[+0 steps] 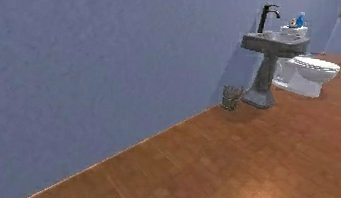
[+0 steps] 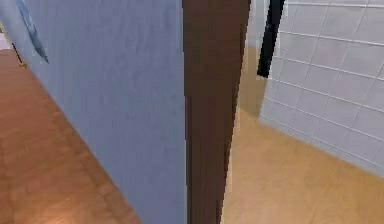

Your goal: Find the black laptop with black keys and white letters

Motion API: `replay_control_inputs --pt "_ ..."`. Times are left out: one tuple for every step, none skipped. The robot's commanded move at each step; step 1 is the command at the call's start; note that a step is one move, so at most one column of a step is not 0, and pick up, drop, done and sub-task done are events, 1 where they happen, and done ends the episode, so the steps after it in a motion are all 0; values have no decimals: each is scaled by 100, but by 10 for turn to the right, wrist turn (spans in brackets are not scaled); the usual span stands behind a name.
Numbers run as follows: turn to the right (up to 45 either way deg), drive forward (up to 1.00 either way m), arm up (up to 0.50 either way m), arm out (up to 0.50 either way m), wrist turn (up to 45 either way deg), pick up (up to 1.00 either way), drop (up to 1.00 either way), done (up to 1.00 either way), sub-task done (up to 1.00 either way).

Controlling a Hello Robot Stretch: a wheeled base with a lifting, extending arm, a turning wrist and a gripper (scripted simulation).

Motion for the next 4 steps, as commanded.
replay_control_inputs --pt "450 0 0 0 0 0 0 0 0" --pt "0 100 0 0 0 0 0 0 0" --pt "0 100 0 0 0 0 0 0 0" --pt "0 100 0 0 0 0 0 0 0"
